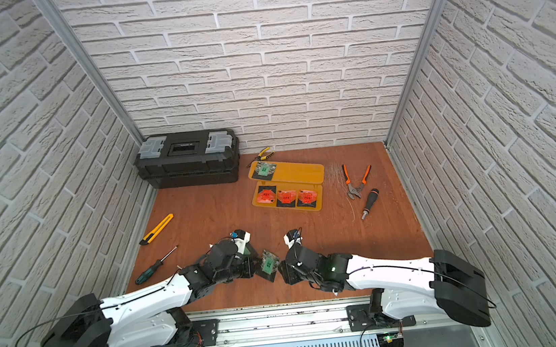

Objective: Place the tea bags on the shelf by color
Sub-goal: Pick up the tea bag from the center of the board.

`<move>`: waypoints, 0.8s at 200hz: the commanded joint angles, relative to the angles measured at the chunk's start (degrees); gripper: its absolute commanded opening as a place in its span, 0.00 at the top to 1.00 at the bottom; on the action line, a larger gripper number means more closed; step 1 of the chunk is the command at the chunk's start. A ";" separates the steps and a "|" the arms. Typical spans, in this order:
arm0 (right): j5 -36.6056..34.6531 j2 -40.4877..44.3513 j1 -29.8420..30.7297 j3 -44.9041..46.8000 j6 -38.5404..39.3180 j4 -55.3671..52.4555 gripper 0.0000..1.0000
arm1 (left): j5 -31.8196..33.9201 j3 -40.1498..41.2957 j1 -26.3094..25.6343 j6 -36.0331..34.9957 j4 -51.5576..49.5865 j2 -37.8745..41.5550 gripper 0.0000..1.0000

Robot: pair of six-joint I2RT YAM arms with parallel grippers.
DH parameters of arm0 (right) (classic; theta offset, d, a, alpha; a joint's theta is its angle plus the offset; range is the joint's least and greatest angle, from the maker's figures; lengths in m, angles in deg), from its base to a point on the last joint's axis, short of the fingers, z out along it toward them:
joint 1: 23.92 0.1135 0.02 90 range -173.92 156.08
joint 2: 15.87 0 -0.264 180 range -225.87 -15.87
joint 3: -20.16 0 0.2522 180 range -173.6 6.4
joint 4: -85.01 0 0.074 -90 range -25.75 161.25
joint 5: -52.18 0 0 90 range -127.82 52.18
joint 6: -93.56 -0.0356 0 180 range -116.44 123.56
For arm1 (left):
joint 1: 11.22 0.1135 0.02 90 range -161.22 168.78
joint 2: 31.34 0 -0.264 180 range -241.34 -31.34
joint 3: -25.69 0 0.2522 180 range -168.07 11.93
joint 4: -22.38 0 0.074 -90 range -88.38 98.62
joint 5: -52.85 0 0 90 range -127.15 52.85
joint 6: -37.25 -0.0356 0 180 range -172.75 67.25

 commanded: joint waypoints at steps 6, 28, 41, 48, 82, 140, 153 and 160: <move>-0.65 -0.17 -0.54 1.44 -0.40 -2.14 0.73 | 0.40 1.01 0.25 -0.10 0.61 0.30 0.73; -0.57 -0.17 -0.59 1.41 -0.43 -2.21 0.74 | 0.34 1.01 0.25 -0.05 0.69 0.25 0.77; -0.57 -0.22 -0.60 1.43 -0.34 -2.17 0.73 | 0.40 0.93 0.33 -0.04 0.61 0.41 0.79; -0.57 -0.26 -0.59 1.34 -0.34 -2.15 0.74 | 0.46 0.92 0.33 -0.16 0.54 0.38 0.81; -0.48 -0.26 -0.63 1.28 -0.25 -2.21 0.74 | 0.40 0.84 0.47 -0.15 0.44 0.43 0.87; -0.39 -0.26 -0.80 1.24 -0.18 -2.41 0.74 | 0.62 0.79 0.60 -0.27 0.26 0.62 0.90; -0.43 -0.26 -0.77 1.28 -0.16 -2.38 0.74 | 0.66 0.84 0.69 -0.22 0.18 0.68 0.92; -0.39 -0.17 -0.82 1.22 -0.10 -2.35 0.74 | 0.76 0.81 0.69 -0.20 0.07 0.68 0.93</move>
